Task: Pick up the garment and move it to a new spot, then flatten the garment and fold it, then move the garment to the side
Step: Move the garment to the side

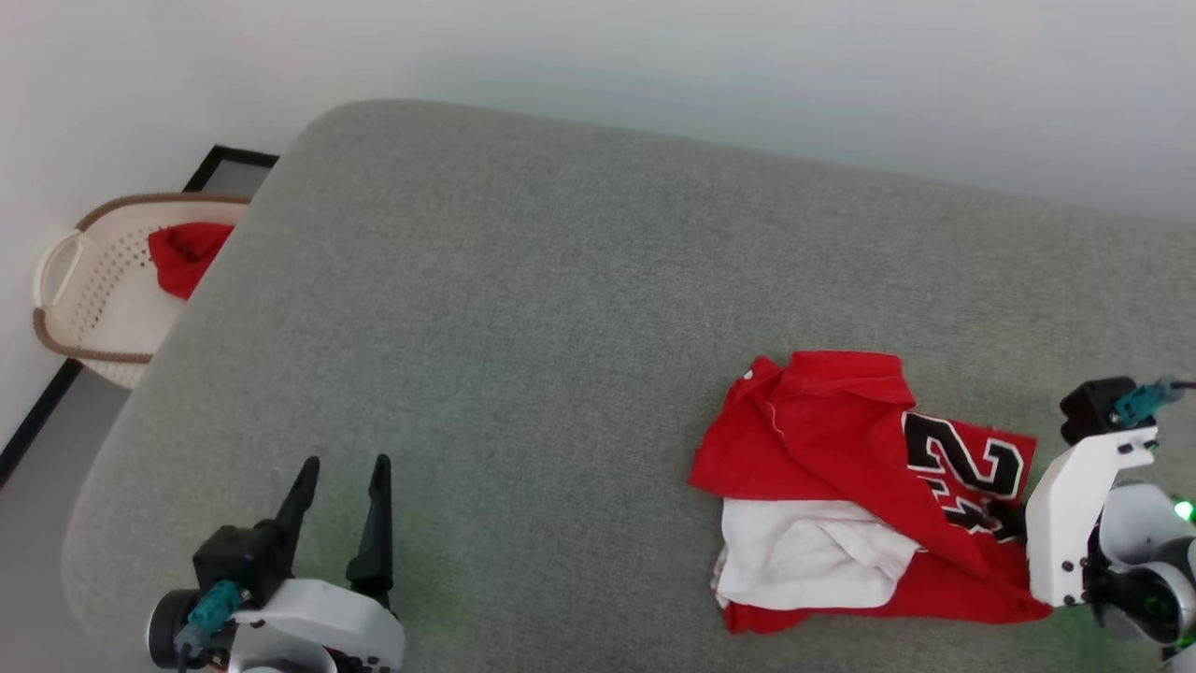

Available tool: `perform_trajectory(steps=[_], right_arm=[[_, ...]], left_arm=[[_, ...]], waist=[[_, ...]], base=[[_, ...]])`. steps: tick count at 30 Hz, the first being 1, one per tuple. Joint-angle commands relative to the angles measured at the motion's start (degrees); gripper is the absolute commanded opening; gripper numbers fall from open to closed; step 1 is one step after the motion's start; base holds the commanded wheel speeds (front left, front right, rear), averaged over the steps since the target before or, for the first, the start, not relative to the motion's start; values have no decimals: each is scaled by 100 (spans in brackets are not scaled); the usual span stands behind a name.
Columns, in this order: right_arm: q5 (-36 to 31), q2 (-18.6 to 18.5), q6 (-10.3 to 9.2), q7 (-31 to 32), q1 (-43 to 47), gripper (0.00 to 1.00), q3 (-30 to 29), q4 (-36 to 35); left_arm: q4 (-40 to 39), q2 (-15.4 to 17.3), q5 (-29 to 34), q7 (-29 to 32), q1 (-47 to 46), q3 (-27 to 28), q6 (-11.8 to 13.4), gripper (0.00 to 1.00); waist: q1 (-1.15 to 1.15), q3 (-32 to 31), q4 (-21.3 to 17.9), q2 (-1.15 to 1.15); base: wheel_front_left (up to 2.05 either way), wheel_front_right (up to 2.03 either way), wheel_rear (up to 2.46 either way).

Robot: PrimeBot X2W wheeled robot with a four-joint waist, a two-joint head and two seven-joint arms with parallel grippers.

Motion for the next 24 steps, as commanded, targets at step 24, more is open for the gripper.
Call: perform_trajectory(steps=[24], right_arm=[[-45, -1094, -7, 151, -1008, 0, 1189, -1449]], left_arm=[[-6, 76, 117, -20, 221, 16, -39, 100]], waist=[[0, -845, -1096, 0]], base=[[0, 0, 0]])
